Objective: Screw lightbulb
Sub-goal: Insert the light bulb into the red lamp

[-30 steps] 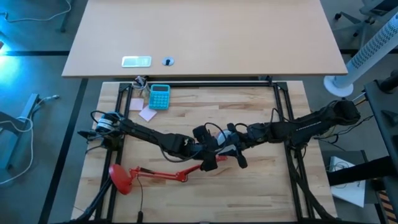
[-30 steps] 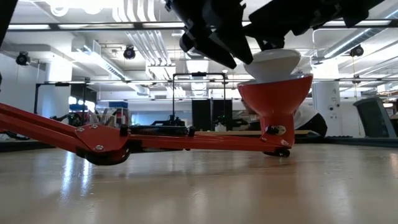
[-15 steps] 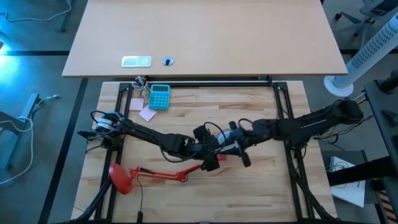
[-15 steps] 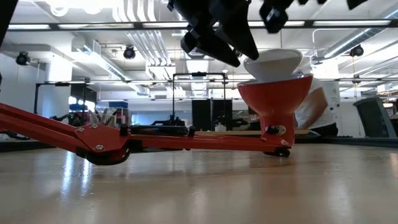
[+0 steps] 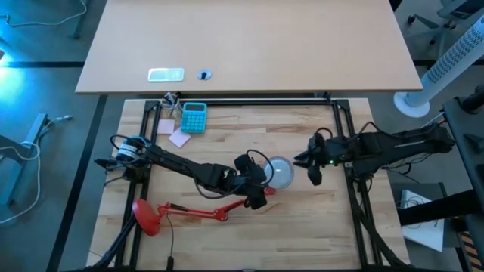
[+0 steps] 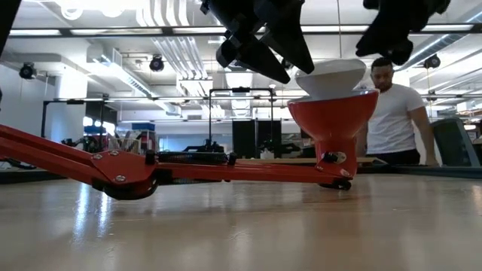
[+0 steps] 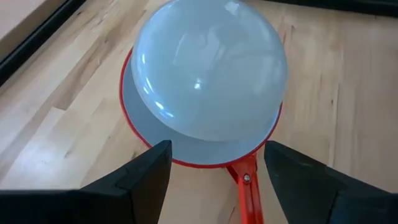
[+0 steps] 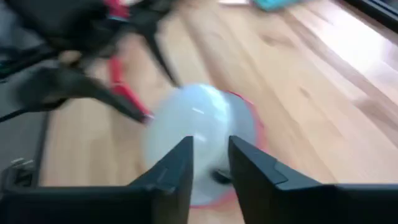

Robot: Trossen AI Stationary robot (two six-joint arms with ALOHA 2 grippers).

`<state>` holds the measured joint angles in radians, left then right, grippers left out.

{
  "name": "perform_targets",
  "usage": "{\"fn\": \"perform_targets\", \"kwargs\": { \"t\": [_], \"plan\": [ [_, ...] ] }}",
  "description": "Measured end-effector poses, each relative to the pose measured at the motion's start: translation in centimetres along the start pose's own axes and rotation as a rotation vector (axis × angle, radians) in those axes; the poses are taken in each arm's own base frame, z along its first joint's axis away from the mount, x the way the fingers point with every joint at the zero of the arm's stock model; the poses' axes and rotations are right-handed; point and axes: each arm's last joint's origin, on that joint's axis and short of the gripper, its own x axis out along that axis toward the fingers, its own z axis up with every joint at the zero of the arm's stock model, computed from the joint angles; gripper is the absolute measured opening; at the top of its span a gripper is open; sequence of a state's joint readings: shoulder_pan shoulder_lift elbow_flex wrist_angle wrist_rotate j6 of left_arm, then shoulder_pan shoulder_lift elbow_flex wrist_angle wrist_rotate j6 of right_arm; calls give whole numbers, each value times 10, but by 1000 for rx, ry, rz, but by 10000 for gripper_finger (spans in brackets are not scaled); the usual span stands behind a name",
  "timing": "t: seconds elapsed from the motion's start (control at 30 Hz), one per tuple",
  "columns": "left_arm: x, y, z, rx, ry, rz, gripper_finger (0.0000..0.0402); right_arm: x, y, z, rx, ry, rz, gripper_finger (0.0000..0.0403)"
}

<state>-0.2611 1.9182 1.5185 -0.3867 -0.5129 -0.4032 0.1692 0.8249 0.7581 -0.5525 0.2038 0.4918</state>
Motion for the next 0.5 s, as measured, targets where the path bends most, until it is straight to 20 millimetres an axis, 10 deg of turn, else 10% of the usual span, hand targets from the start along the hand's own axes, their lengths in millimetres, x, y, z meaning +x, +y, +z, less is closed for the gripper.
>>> {"fn": "perform_targets", "kwargs": {
  "t": [0.27, 0.5],
  "plan": [
    [2, 1, 0, -31, 23, -44, 230, 27, 0, -7, 3, 99, -97, 6],
    [5, -2, -5, 2, 39, -65, 51, 31, -1, -7, 6, 97, -130, 2]
  ]
}}
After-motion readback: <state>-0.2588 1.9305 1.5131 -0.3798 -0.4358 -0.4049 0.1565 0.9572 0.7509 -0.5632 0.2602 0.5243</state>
